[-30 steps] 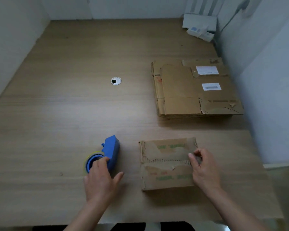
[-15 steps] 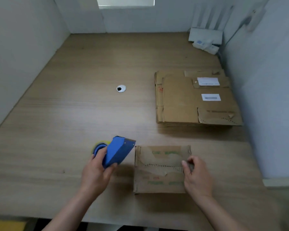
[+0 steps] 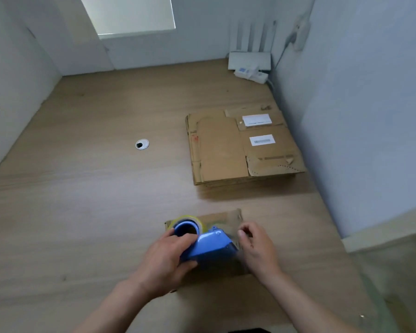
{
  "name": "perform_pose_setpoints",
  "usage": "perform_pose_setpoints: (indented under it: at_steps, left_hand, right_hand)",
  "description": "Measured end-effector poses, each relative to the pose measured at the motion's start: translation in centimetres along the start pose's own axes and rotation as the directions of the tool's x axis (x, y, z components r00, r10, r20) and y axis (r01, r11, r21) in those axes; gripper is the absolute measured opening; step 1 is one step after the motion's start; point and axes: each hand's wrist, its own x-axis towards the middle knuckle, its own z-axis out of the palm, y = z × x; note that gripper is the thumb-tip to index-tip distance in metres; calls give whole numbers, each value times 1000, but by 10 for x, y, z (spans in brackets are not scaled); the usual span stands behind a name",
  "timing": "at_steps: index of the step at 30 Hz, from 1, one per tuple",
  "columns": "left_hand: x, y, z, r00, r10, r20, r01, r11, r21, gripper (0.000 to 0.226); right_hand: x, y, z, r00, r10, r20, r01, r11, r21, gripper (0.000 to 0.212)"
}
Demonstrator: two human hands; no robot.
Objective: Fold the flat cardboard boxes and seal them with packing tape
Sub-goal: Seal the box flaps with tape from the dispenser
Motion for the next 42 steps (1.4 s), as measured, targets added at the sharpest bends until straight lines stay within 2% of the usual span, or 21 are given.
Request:
perform_pose_setpoints:
  at_steps: [1,4,6,9,14,22,30,37,42]
  left_hand:
    - [1,-1,0,1000,19,-8,-18,999,32,42]
    - [1,0,0,999,43,-33,-41,997,68,48]
    - [0,0,0,999,40,-27,-38,997,61,47]
    - [-1,-2,0,1000,27,1,-27,999,28,44]
    - [-1,-3,-1,999,46,9,-46,999,17,43]
    - [2,-2,-3,998,64,6,-64,998,12,43]
    - [10,-8,-11,998,28,54,-26,999,-37,40]
    - [8,-24,-14,998,28,63,-31,999,41,43]
    - [10,-18,-16,996,7,94,-14,998,66,47]
  right_hand:
    - [0,-1,-6,1000,-15,13,15,1000,4,10]
    - [-4,-5,-30,998,-45,49,46,999,-17,38]
    - [-6,-12,-43,992,-50,119,42,997,69,59]
    - [-4,-22,-53,966,-77,248,33,984,175,68]
    - [-3,-28,-56,938,-60,341,-17,976,218,61]
    - [-4,-33,-43,964,-15,264,-69,950,305,27]
    - [-8,-26,-33,990,33,138,-68,964,257,23]
    - [-17,2,-54,965,253,75,-262,896,358,20]
    - [-15,7,-45,911,402,90,-391,778,491,29]
